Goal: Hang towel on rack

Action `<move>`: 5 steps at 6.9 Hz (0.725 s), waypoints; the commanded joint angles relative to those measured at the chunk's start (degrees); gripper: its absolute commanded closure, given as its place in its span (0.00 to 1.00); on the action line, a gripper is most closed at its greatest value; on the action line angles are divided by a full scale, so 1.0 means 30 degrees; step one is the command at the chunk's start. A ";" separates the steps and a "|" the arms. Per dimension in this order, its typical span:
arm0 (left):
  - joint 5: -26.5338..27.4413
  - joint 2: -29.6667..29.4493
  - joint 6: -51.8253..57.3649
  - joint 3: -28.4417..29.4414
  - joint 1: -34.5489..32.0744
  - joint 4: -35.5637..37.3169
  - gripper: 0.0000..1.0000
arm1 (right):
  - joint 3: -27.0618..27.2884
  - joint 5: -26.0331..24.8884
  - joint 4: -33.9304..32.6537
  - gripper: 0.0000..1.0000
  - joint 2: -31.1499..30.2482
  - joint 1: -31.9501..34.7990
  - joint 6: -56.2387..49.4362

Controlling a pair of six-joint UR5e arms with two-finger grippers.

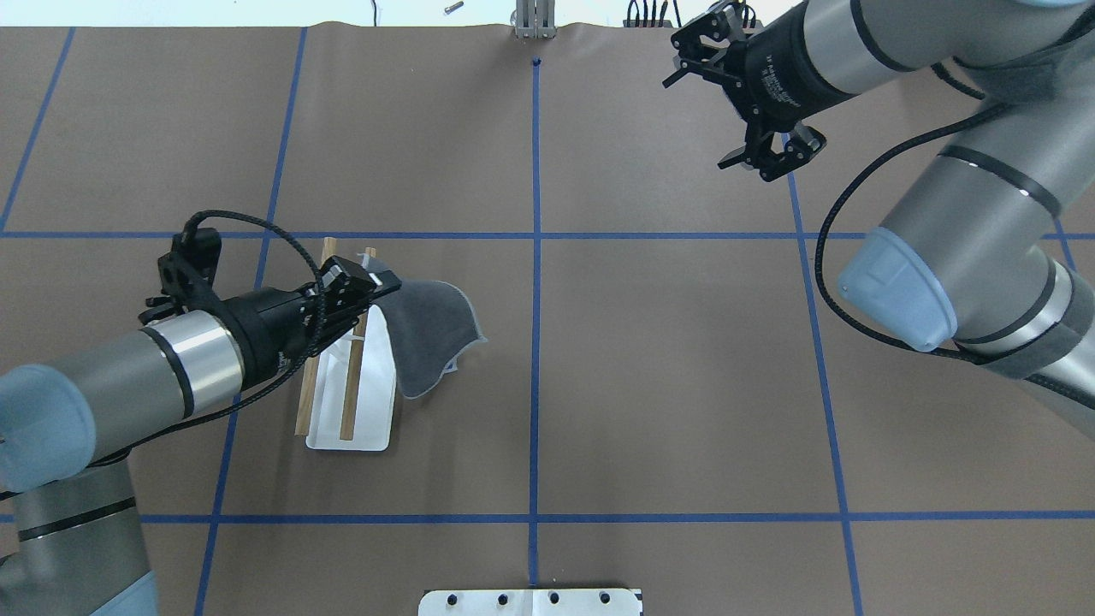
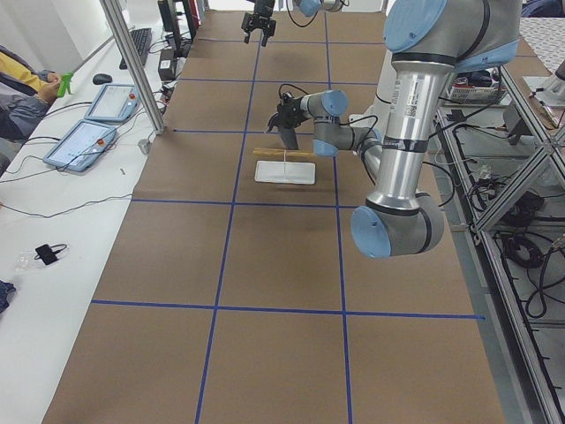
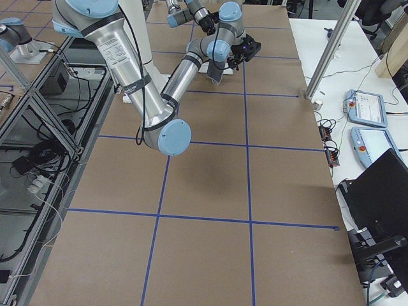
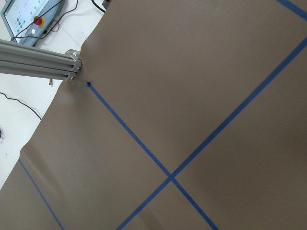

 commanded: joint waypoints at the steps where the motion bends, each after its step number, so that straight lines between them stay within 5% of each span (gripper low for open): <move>1: 0.2687 0.1618 0.1222 -0.0512 0.0644 -0.0170 1.00 | 0.0135 -0.0076 -0.0044 0.00 -0.1460 0.0884 -0.2565; 5: 0.4370 0.5479 0.3542 0.0215 0.0648 -0.5722 1.00 | -0.0099 -0.0458 -0.0044 0.00 -0.2431 0.1851 -0.4802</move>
